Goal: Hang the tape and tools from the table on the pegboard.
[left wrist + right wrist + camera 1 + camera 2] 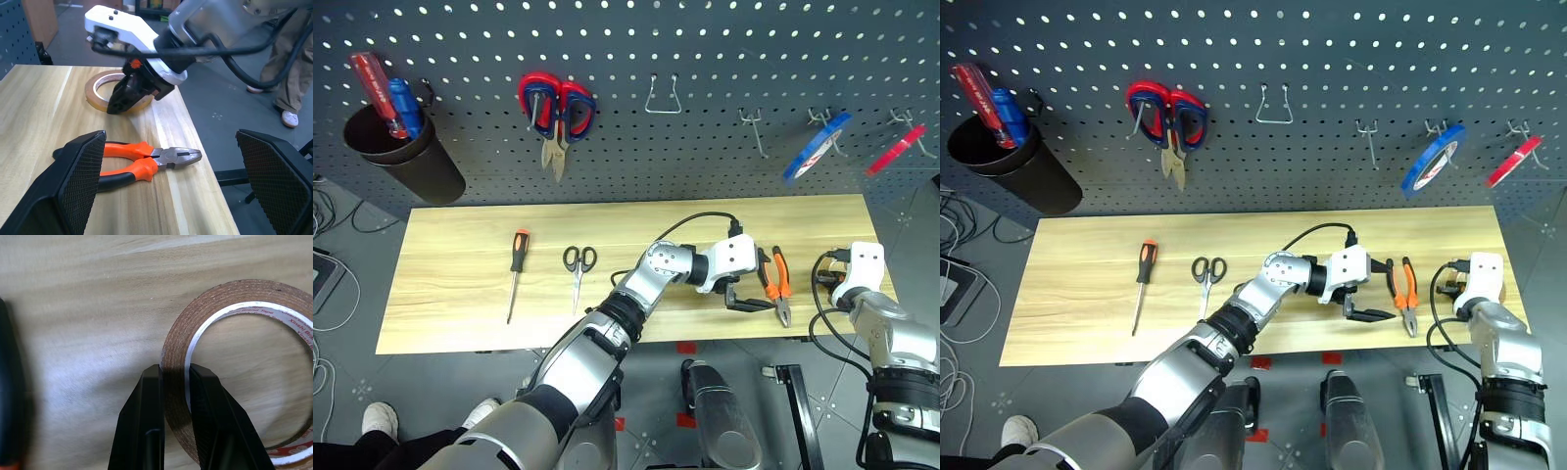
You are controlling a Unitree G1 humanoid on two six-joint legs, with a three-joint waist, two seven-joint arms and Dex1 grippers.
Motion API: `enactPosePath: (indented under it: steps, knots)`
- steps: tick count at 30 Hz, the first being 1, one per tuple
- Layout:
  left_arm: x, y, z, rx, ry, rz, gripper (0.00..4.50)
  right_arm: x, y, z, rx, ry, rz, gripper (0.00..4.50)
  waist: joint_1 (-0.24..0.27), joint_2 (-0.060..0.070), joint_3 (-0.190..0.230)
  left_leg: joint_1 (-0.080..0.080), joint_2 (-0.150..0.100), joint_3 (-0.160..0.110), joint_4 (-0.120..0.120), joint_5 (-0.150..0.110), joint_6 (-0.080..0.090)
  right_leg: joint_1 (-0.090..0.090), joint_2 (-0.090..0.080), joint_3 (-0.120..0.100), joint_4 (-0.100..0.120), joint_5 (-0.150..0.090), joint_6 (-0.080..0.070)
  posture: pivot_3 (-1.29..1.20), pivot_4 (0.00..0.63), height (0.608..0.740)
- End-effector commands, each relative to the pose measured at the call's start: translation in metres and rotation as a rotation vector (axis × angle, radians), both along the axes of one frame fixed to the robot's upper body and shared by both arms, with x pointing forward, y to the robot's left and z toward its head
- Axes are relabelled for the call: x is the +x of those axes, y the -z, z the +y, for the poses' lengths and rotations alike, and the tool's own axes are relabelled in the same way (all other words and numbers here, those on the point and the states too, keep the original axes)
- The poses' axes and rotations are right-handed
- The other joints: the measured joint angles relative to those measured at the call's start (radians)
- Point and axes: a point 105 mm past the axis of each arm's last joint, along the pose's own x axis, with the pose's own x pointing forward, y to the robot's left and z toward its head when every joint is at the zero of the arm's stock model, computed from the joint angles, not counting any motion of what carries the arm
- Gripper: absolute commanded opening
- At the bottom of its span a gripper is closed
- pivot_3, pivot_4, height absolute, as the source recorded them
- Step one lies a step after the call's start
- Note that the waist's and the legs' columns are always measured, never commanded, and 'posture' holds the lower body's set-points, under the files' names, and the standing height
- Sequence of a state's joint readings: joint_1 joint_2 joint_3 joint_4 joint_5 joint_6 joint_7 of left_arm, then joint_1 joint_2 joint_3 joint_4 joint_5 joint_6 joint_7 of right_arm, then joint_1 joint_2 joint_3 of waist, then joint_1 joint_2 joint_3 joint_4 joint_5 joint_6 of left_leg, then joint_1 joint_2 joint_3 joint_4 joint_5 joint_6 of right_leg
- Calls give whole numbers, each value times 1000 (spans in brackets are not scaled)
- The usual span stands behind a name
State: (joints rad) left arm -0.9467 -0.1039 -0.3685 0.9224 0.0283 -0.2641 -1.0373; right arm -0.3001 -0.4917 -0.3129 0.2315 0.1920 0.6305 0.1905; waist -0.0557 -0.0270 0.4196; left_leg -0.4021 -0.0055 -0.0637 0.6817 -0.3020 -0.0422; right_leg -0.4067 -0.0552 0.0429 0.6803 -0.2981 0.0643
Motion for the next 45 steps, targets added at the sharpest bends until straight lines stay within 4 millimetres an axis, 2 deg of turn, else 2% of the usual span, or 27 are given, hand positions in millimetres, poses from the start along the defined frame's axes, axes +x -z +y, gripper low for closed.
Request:
enactPosePath:
  steps: [1,6,9,12,16,20,25,29,32,36,45]
  knots:
    - [-3,-12,-1,-36,30,-32,4500,-14,-6,1,-156,-50,-16,423,3,1,-1,0,0,0,0,0,0,0,0,0,0,0,0,-60,404,740]
    - [1,-20,25,-68,4,-27,4500,-30,-26,35,-302,-193,-120,423,-8,8,-10,-6,0,-2,0,1,-2,-8,-1,1,1,0,0,-76,334,740]
    - [-7,-29,53,-118,-43,-5,4500,-42,-43,64,-422,-319,-241,423,-19,15,-22,-14,0,-4,0,4,-6,-18,-1,1,3,0,1,-81,292,740]
    - [-15,-35,83,-156,-152,18,4500,-52,-53,91,-487,-397,-349,423,-26,19,-54,-16,1,-7,-2,5,-9,-20,0,-2,4,0,0,-65,227,740]
    - [-24,-40,109,-161,-271,10,4500,-60,-59,116,-598,-500,-457,423,-19,20,-112,-16,0,-9,-2,6,-10,-18,-1,-2,1,0,0,-45,195,740]
    - [-18,-50,152,-267,-532,27,4500,-52,-65,140,-707,-562,-613,423,2,16,-168,-13,-2,-9,-1,6,-10,-13,-2,0,0,1,2,8,137,740]
    - [-13,-51,179,-318,-737,27,4500,-31,-81,151,-753,-576,-757,423,31,15,-210,-11,-2,-9,-2,6,-10,-13,-1,-1,0,1,2,71,115,740]
    - [-9,-52,181,-341,-801,20,4500,-11,-90,150,-763,-590,-813,423,60,12,-229,-10,-3,-8,-2,6,-10,-12,-1,-1,0,1,1,99,107,740]
    - [-5,-48,171,-351,-795,31,4500,0,-96,155,-772,-623,-858,423,75,10,-233,-7,-3,-8,-2,6,-10,-8,-1,-1,-1,1,1,109,106,740]
    - [-3,-47,160,-348,-770,25,4500,6,-97,160,-769,-661,-883,423,81,10,-236,2,-4,-5,-3,6,-10,1,0,-1,-2,1,1,105,104,740]
    - [2,-58,139,-380,-697,18,4500,15,-88,173,-664,-728,-841,423,79,10,-240,3,-4,-2,-3,6,-10,1,1,0,-1,1,1,99,104,740]
